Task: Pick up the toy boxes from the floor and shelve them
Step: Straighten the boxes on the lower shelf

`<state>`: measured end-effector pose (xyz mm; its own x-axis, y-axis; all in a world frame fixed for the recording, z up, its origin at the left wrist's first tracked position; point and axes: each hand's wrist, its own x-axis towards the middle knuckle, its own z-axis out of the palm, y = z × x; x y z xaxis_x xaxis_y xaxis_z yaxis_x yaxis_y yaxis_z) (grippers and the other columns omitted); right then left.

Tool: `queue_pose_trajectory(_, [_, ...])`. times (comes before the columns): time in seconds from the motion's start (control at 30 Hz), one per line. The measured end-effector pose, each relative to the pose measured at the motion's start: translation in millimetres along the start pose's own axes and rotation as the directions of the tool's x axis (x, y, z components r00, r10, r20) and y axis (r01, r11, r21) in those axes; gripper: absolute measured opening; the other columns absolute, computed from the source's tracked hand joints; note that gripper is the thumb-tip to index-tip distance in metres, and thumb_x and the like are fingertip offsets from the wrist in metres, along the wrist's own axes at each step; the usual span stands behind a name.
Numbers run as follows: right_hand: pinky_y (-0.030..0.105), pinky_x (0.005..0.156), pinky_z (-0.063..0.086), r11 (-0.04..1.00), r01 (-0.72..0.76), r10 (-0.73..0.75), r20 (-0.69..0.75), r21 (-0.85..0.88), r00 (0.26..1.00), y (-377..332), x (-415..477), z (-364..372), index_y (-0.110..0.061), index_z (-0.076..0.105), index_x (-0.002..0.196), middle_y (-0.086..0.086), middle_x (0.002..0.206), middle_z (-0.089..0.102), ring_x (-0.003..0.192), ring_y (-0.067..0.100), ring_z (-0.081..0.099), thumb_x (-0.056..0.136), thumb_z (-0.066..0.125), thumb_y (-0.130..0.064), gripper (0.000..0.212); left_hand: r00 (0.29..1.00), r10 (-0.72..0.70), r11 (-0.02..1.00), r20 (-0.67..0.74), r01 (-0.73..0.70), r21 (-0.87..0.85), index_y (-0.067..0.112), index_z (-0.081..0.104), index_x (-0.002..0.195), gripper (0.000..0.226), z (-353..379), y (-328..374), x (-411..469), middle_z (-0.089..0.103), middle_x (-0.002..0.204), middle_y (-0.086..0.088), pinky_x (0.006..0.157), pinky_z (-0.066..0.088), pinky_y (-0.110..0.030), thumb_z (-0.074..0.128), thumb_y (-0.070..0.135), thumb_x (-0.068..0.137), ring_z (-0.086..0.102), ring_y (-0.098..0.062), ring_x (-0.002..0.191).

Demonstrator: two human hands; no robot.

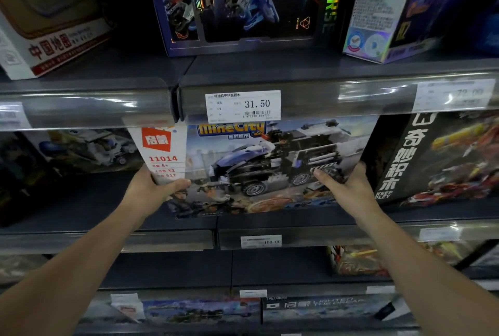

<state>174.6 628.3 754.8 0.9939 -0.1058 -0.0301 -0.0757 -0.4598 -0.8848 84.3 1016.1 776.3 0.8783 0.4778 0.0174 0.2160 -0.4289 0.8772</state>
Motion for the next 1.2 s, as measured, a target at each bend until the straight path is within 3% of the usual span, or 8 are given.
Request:
queue_pose_trajectory(0.37, [0.043,0.101,0.044,0.999,-0.014,0.010,-0.131,-0.030,0.991,0.3,-15.3,3.8,-0.003,0.030,0.141,0.018,0.143,0.046,0.129,0.038,0.048,0.076,0.074,-0.060,0.097,0.999,-0.037,0.999,-0.002,0.037,-0.026,0.019,0.057,0.122,0.055,4.3,1.7,-8.9,0.067,0.107,0.008,0.093,0.053,-0.047,0.084,0.028,0.074,0.063,-0.021,0.103])
queue_pose_trajectory(0.6, [0.045,0.105,0.043,0.999,-0.038,0.036,-0.116,-0.008,0.993,0.1,-21.0,1.0,-0.006,0.025,0.148,0.015,0.148,0.043,0.133,0.036,0.045,0.074,0.072,-0.066,0.106,1.000,-0.019,1.000,-0.015,0.018,-0.025,0.019,0.054,0.128,0.060,7.5,1.9,-16.4,0.065,0.112,0.006,0.095,0.052,-0.047,0.083,0.029,0.076,0.061,-0.019,0.105])
queue_pose_trajectory(0.8, [0.036,0.100,0.044,1.000,-0.019,0.019,-0.089,-0.003,0.996,9.3,-34.9,-0.2,-0.001,0.023,0.150,0.017,0.145,0.048,0.130,0.035,0.049,0.079,0.072,-0.060,0.105,1.000,-0.008,1.000,-0.003,0.008,0.025,0.018,0.050,0.131,0.067,7.1,-11.0,-30.1,0.064,0.119,0.005,0.089,0.050,-0.034,0.084,0.033,0.076,0.061,-0.016,0.107])
queue_pose_trajectory(0.93, [0.029,0.102,0.038,1.000,0.025,-0.025,-0.069,0.002,0.997,26.3,-55.7,0.5,-0.004,0.023,0.153,0.012,0.152,0.043,0.137,0.028,0.044,0.081,0.072,-0.055,0.101,0.997,-0.071,0.997,-0.011,0.071,-0.005,0.019,0.039,0.145,0.091,3.8,-28.6,-57.3,0.057,0.135,-0.003,0.102,0.048,-0.044,0.086,0.038,0.069,0.057,-0.020,0.119])
queue_pose_trajectory(1.0, [0.032,0.106,0.038,0.999,0.039,-0.038,-0.067,0.015,0.997,34.1,-68.1,2.3,-0.007,0.024,0.153,0.011,0.153,0.040,0.139,0.026,0.042,0.081,0.072,-0.055,0.099,0.996,-0.086,0.996,-0.034,0.087,0.017,0.017,0.033,0.149,0.094,2.6,-34.3,-75.9,0.051,0.142,-0.007,0.104,0.045,-0.042,0.083,0.037,0.072,0.052,-0.022,0.125])
queue_pose_trajectory(1.13, [0.035,0.106,0.043,0.995,0.069,-0.061,-0.097,0.079,0.993,49.8,-96.5,10.7,-0.010,0.035,0.145,0.007,0.141,0.048,0.129,0.021,0.048,0.084,0.072,-0.047,0.080,0.996,-0.085,0.993,-0.025,0.087,0.079,0.020,0.034,0.149,0.098,3.1,-46.5,-110.0,0.050,0.142,-0.002,0.102,0.044,-0.036,0.073,0.055,0.067,0.050,-0.019,0.127])
queue_pose_trajectory(1.2, [0.035,0.101,0.046,0.989,0.099,-0.088,-0.103,0.107,0.991,58.7,-113.0,20.4,-0.013,0.041,0.139,0.005,0.133,0.052,0.121,0.018,0.053,0.086,0.072,-0.041,0.068,0.996,-0.085,0.990,-0.011,0.085,0.116,0.022,0.035,0.148,0.087,6.2,-56.3,-125.6,0.051,0.140,0.001,0.098,0.042,-0.031,0.073,0.051,0.075,0.049,-0.018,0.129])
